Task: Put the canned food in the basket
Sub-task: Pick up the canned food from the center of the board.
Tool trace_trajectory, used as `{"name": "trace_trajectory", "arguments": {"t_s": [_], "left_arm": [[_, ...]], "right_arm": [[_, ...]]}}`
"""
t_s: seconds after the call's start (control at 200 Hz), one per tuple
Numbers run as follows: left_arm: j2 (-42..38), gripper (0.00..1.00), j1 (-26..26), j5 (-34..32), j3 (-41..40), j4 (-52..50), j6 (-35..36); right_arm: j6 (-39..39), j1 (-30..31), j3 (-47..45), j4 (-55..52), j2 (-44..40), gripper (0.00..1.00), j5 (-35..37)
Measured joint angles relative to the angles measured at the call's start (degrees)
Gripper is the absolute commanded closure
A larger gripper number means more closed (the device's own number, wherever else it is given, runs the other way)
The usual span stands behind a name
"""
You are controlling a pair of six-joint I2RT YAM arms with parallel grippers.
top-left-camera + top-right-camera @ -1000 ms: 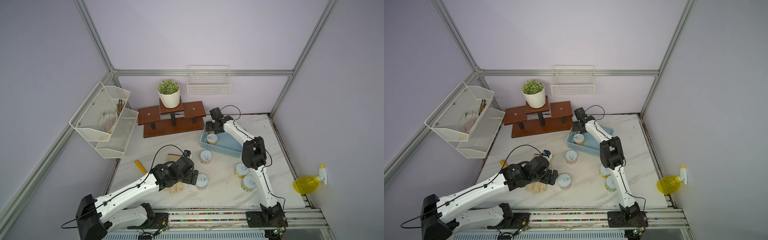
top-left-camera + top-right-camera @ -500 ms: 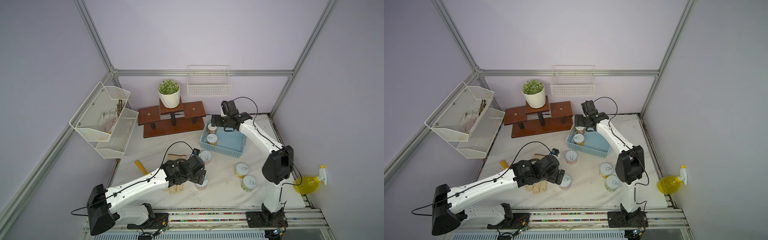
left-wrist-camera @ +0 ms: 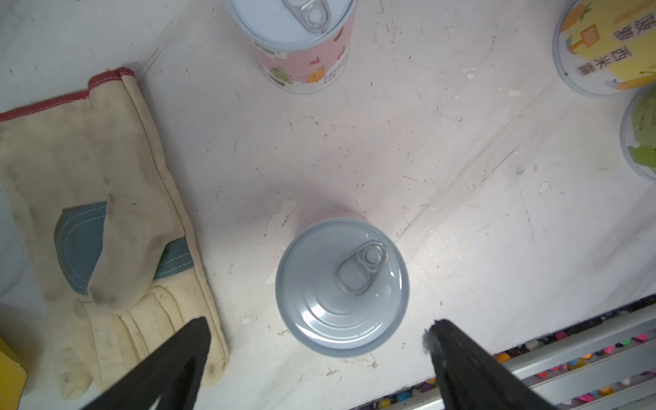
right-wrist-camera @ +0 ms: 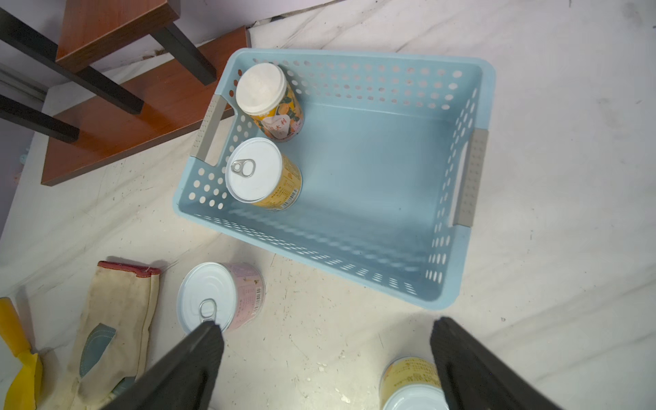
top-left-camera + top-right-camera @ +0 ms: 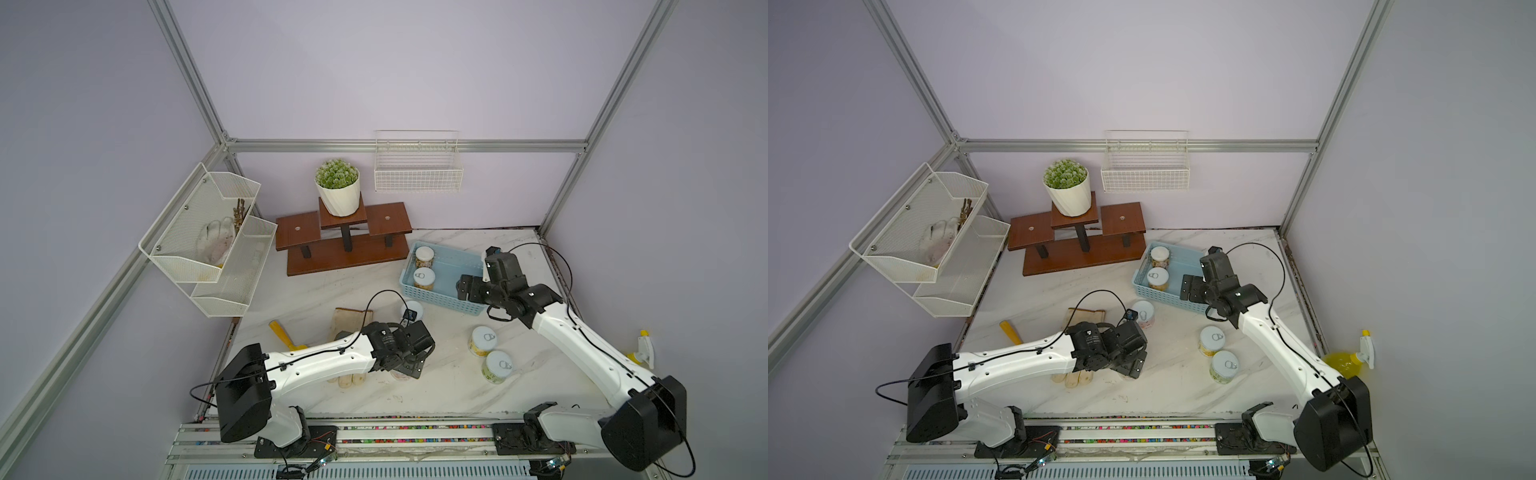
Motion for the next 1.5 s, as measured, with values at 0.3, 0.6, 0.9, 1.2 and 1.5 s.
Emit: {"name": "trace_trajectory", "arguments": {"t_s": [0.3,0.6,0.9,1.2,1.5], "left_arm": [[4.57,0.00,-0.42,0.92,0.00,2.08,-2.05],[8.37,0.00,-0.42,0.94,0.00,3.26,-2.82],[9.27,0.13,-0.42,0.98,-0.02,3.93,-3.67],[9.29,0.24,-0.42,0.96,-0.28,4.39,-4.11],[8.09,0.42,-0.57,0.52,-0.02,1.44,-4.04]], "right_arm": [[1.53,-1.79,-6.19,0.22,-3.50,0.03,0.11],[2.21,-1.79,-7.39,1.05,-3.52,0.04,-0.09],[3.06,-1.79,-9.70,1.11,-5.31,0.04,-0.04],[3.32,-1.79,-10.84,1.14,-5.66,0.04,-0.04],[5.64,-1.79,-13.29,1.95,-5.68,0.06,-0.28]]}}
